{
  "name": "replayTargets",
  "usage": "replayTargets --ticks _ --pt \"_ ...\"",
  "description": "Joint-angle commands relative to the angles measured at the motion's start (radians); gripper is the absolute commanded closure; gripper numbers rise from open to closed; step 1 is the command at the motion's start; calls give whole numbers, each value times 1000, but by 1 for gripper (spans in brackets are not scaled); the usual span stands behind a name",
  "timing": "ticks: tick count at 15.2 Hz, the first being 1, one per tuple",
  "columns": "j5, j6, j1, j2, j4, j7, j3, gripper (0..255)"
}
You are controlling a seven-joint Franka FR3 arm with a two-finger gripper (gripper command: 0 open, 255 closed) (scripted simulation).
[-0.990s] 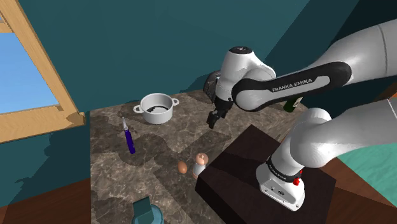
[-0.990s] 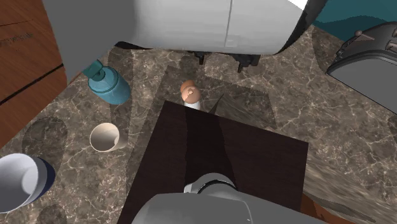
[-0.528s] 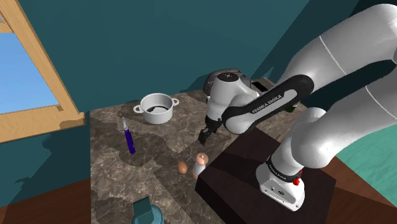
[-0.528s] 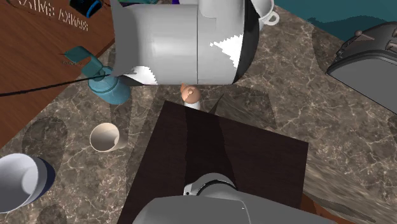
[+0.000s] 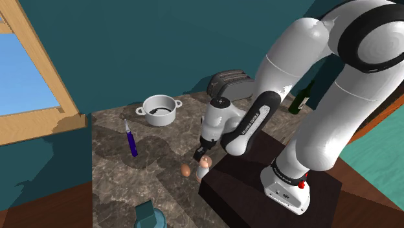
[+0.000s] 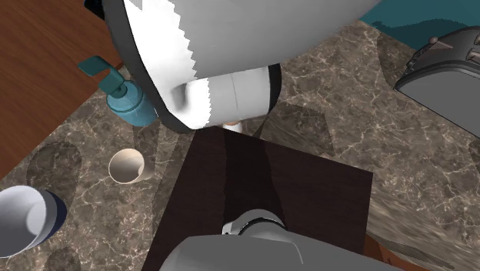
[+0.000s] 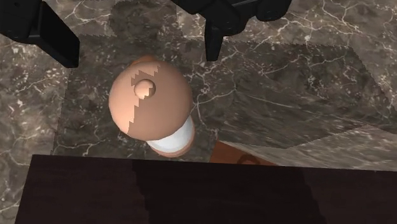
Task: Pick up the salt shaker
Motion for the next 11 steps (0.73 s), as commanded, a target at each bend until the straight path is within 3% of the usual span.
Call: replayTargets --ticks 1,3,6,8,9,11 --pt "-87 42 13 48 6 66 -29 0" --pt "-175 76 49 94 17 130 -88 0" --pt "-271 137 150 174 38 205 -212 0" --pt "-259 138 156 173 37 196 -215 0" --pt "-259 137 150 172 36 192 -213 255" --pt "-259 138 151 172 35 192 -213 255"
